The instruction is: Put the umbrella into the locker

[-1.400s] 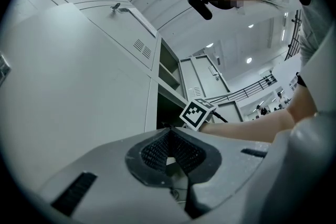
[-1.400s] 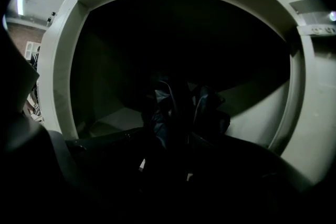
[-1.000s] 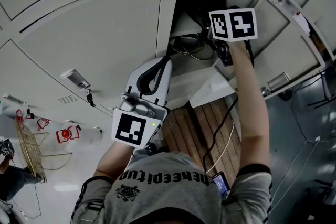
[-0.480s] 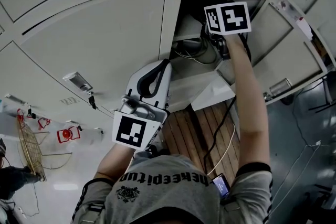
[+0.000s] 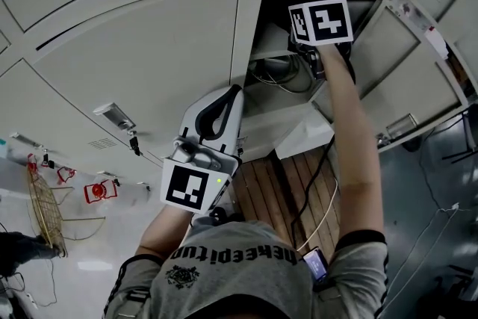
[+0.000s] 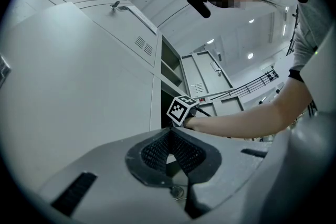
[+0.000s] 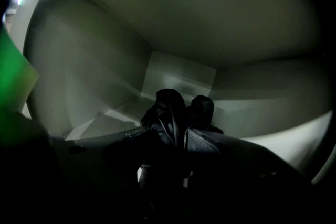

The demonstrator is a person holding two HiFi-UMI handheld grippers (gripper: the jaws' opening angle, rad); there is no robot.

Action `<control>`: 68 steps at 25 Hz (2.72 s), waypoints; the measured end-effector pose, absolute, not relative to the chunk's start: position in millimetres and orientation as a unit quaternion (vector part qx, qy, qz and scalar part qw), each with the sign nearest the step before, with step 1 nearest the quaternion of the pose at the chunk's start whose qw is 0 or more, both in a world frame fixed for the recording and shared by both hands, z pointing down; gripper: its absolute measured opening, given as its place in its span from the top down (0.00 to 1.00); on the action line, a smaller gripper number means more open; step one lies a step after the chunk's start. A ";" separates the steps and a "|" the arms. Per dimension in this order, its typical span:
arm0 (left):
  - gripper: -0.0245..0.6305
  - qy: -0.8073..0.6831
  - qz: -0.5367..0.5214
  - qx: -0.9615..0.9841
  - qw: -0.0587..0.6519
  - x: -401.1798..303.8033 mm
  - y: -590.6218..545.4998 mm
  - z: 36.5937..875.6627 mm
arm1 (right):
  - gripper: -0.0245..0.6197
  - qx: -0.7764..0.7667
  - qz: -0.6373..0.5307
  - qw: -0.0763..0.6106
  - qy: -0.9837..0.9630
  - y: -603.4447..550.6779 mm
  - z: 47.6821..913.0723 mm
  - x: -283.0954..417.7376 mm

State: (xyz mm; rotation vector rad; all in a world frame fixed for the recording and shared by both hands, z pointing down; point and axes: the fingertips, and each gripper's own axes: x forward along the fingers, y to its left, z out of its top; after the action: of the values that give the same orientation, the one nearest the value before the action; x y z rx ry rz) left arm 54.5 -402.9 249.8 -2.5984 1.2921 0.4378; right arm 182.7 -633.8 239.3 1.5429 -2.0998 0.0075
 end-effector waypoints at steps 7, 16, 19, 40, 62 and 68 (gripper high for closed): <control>0.96 0.438 0.152 -0.880 0.104 53.6 -395.8 246.4 | 0.61 0.570 -0.017 0.247 -0.783 -625.4 232.4 175.8; 0.96 0.432 0.155 -0.882 0.108 52.9 -382.9 243.5 | 0.61 0.554 -0.004 0.179 -0.813 -593.3 207.4 169.7; 0.96 0.425 0.157 -0.885 0.108 55.8 -377.5 241.6 | 0.62 0.546 0.004 0.163 -0.822 -577.3 205.5 171.1; 0.96 0.378 0.161 -0.907 0.096 83.9 -351.2 238.0 | 0.96 0.592 -0.024 0.044 -0.804 -458.2 198.4 205.7; 0.96 0.350 0.161 -0.919 0.080 107.1 -346.5 240.7 | 0.96 0.645 -0.056 0.026 -0.762 -364.0 238.8 227.9; 0.96 0.351 0.160 -0.919 0.077 107.5 -346.1 242.6 | 0.96 0.659 -0.053 0.015 -0.751 -346.7 247.4 234.2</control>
State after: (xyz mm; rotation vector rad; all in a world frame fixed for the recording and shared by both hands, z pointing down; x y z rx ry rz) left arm 107.5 -346.1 242.6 -2.7540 1.0523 0.4799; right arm 234.2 -346.7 247.4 2.0498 -2.3363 -0.1638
